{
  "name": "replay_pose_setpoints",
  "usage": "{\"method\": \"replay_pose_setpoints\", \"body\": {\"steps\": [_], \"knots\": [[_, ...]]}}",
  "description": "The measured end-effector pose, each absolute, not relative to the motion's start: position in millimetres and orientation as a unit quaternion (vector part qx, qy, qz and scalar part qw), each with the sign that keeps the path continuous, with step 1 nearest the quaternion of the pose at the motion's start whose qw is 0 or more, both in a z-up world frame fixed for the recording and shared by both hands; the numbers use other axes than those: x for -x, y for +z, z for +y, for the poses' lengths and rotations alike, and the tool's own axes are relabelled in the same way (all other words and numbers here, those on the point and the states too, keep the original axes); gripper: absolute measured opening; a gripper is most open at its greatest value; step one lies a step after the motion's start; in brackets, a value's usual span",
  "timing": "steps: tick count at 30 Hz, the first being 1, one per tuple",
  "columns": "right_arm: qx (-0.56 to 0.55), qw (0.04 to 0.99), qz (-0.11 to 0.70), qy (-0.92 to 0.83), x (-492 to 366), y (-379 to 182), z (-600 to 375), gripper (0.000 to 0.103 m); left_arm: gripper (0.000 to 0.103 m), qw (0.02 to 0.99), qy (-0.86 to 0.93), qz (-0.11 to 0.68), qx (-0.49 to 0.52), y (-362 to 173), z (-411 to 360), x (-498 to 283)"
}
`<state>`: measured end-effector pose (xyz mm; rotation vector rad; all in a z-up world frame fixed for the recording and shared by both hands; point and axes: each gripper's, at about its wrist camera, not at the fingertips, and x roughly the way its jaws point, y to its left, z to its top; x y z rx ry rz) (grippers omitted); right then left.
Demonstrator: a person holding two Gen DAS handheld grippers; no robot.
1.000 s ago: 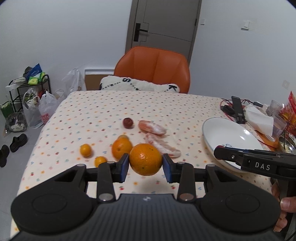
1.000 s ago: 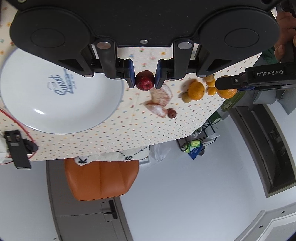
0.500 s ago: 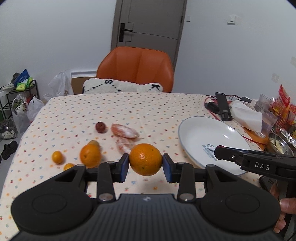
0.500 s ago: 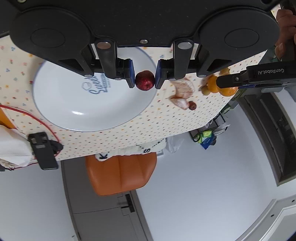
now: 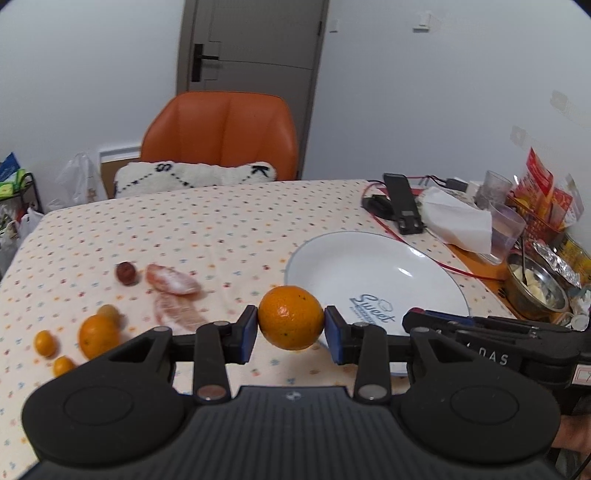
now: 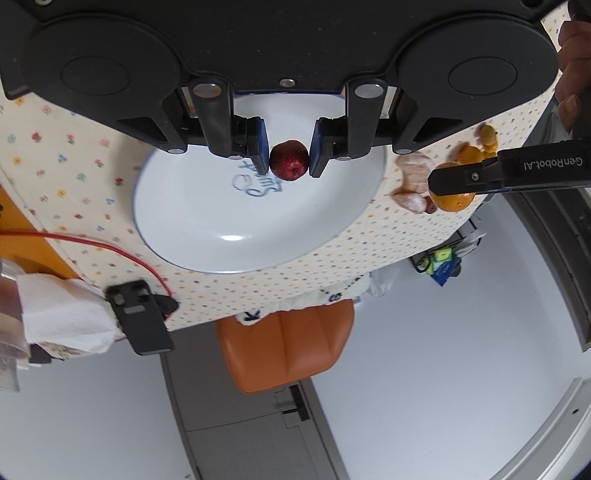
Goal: Organize fruits
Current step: 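Carry the red plum to the white plate and release it while the left gripper carries the orange there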
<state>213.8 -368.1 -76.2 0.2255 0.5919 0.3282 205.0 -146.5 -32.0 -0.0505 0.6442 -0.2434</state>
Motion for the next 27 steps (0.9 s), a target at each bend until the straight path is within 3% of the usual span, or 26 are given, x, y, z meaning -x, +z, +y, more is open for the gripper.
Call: {"method": "replay_pose_setpoints", "body": {"steps": [6,10,27], "knots": [[-0.114,0.939,0.286,0.151,-210,-77,-379,0.032,0.037,0.936,-0.138,0.323,0.021,-39,-164,-214],[-0.117,0.941,0.280,0.147,-204,-74,-385,0.045,0.037,0.933,-0.147,0.328,0.018,-43,-175,-218],[-0.127,0.942,0.276,0.143,-196,-70,-388,0.055,0.041,0.935,-0.137,0.326,0.016,-41,-174,-223]]}}
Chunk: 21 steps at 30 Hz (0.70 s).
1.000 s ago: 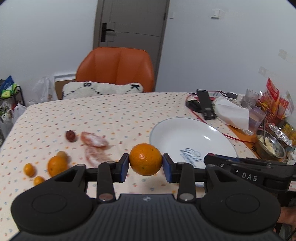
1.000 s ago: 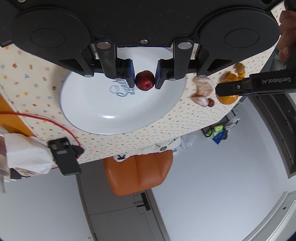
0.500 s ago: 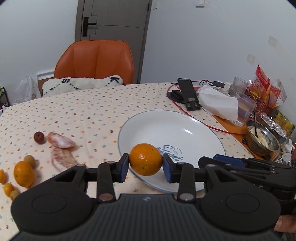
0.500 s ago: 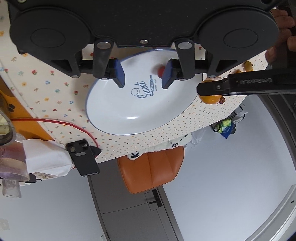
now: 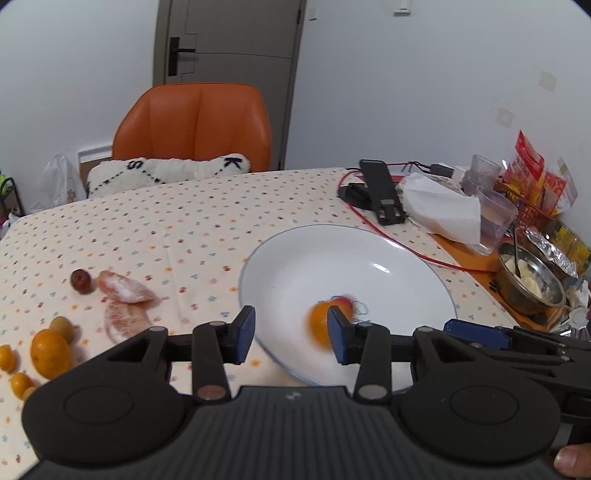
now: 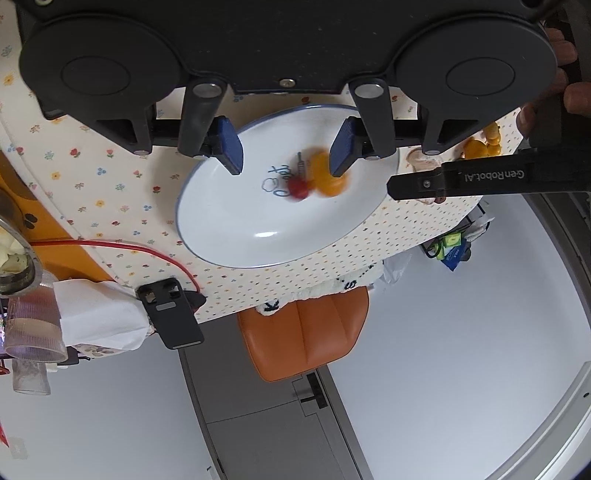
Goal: Organize fruits
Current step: 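Carry the red plum to the white plate and release it while the left gripper carries the orange there, then withdraw both open grippers from the plate back toward the fruit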
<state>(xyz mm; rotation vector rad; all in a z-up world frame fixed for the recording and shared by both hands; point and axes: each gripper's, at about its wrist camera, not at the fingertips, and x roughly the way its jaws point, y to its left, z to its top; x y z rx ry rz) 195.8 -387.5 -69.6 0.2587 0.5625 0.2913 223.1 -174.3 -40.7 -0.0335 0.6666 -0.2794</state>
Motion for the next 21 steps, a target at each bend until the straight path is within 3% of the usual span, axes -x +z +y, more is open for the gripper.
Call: {"method": "replay_pose_setpoints", "body": {"steps": [4,12,15,21], "knots": [[-0.122,0.943,0.272,0.145,-196,-67,-378,0.063,0.048,0.937,-0.125,0.327,0.026,-37,-160,-218],[-0.116,0.945,0.265,0.152,-195,-62,-360,0.079,0.081,0.948,-0.095,0.302,0.038,-25,-131,-203],[-0.116,0.945,0.261,0.157,-193,-60,-354,0.086,0.087,0.949,-0.096,0.297,0.042,-21,-122,-198],[-0.105,0.948,0.259,0.155,-192,-57,-341,0.095,0.090,0.951,-0.072,0.295,0.049,-19,-105,-189]]}}
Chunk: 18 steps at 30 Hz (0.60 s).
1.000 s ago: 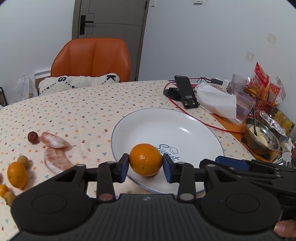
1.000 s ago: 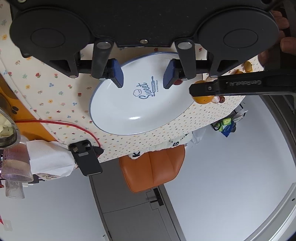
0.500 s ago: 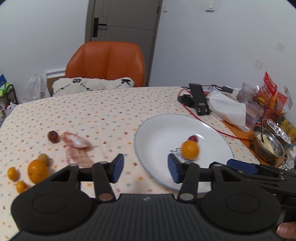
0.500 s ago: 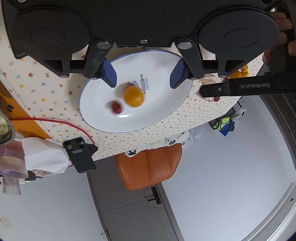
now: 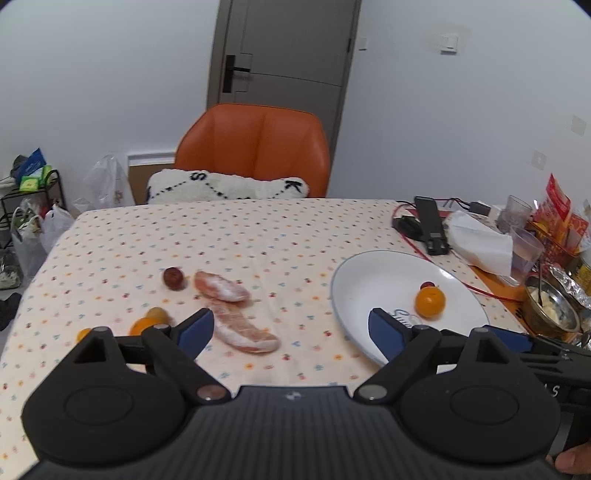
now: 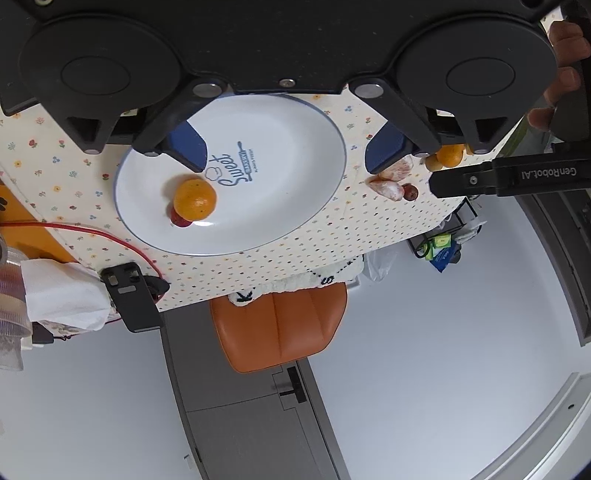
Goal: Organize fruits
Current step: 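Withdraw both open grippers from the plate back toward the fruit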
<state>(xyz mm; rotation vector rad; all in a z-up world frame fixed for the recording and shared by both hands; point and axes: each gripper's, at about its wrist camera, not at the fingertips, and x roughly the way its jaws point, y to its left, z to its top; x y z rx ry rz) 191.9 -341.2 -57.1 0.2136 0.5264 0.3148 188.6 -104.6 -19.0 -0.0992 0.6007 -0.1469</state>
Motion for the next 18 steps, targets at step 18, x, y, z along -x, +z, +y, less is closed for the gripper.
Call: {"method": "replay_pose_setpoints", "body": {"steps": [18], "knots": [[-0.089,0.945,0.255,0.182,-190,-53,-301,0.096,0.090,0.956,-0.024,0.284,0.070,-18,-52,-166]]}}
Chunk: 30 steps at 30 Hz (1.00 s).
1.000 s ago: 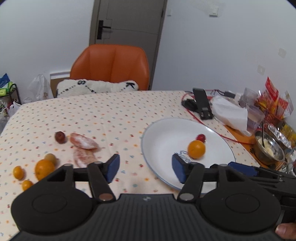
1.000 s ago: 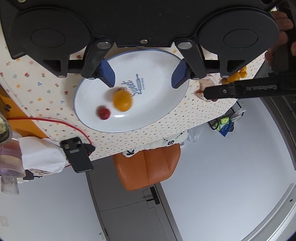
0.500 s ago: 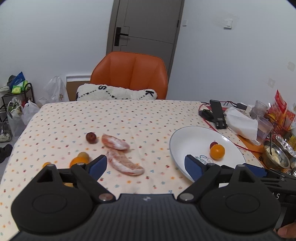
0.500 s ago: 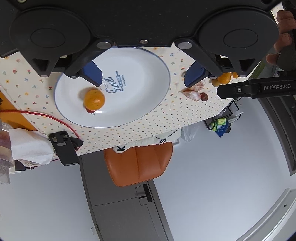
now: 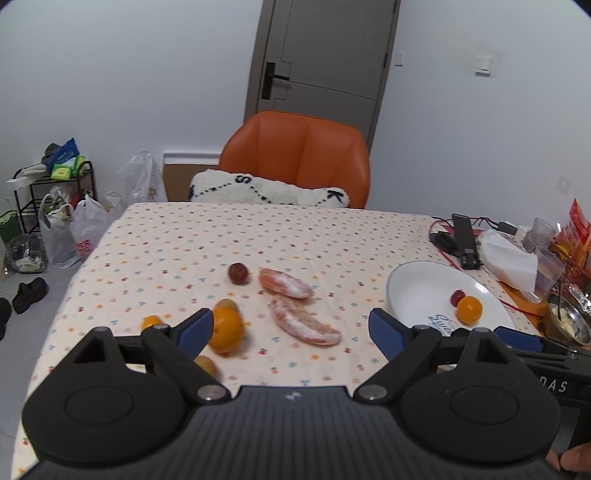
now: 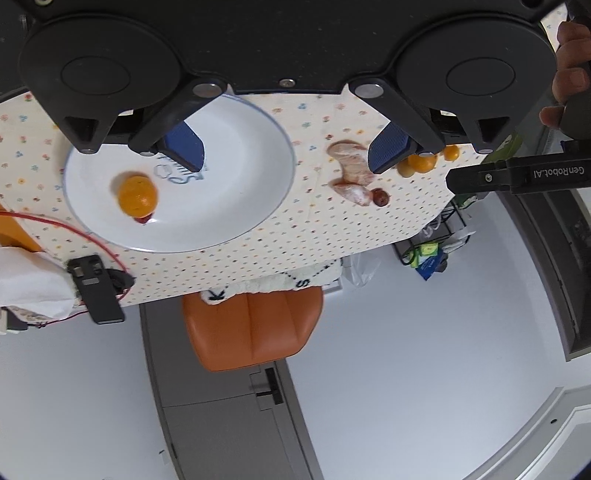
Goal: Organize fruits
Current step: 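Withdraw both open grippers from the plate back toward the fruit, then grasp the peeled pomelo segment with the right gripper while the left gripper grasps a mandarin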
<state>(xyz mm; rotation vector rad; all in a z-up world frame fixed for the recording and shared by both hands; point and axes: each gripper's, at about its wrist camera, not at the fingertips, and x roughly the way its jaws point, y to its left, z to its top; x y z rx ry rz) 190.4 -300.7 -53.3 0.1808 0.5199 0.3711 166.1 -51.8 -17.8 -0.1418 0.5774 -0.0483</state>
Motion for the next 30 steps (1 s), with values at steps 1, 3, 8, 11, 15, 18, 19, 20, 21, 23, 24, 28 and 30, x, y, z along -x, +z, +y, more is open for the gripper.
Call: {"method": "replay_pose_setpoints", "body": {"steps": [1,3,8,11,15,18,19,20,21,23,24,28,30], "knots": [[-0.089,0.944,0.257,0.186,-191,-54,-299,0.096,0.090,0.955,-0.019,0.286,0.072,-18,-49,-166],[-0.084,0.943,0.257,0.191,-192,-54,-293,0.096,0.090,0.954,-0.014,0.288,0.076,-19,-41,-165],[-0.075,0.940,0.261,0.207,-193,-57,-277,0.095,0.089,0.953,-0.003,0.292,0.078,-25,-24,-161],[-0.070,0.938,0.263,0.216,-194,-56,-267,0.092,0.089,0.952,0.003,0.295,0.085,-30,-14,-160],[-0.065,0.934,0.268,0.228,-199,-57,-256,0.088,0.089,0.950,0.012,0.298,0.090,-35,-2,-160],[-0.061,0.930,0.276,0.235,-204,-60,-248,0.085,0.088,0.948,0.017,0.301,0.099,-39,7,-160],[-0.059,0.929,0.277,0.237,-205,-60,-245,0.085,0.087,0.948,0.018,0.301,0.102,-41,10,-160],[-0.056,0.928,0.279,0.239,-207,-60,-242,0.084,0.087,0.947,0.019,0.302,0.105,-42,13,-160],[-0.054,0.928,0.280,0.241,-208,-61,-240,0.084,0.085,0.947,0.020,0.302,0.108,-44,16,-161],[-0.051,0.926,0.282,0.244,-211,-61,-234,0.084,0.081,0.946,0.023,0.303,0.115,-47,22,-163],[-0.049,0.926,0.284,0.245,-213,-61,-232,0.083,0.077,0.945,0.025,0.304,0.117,-48,25,-164],[-0.043,0.923,0.289,0.250,-220,-63,-224,0.081,0.067,0.943,0.031,0.307,0.126,-52,34,-169],[-0.042,0.921,0.293,0.252,-223,-65,-221,0.081,0.065,0.942,0.033,0.310,0.127,-55,37,-172]]}}
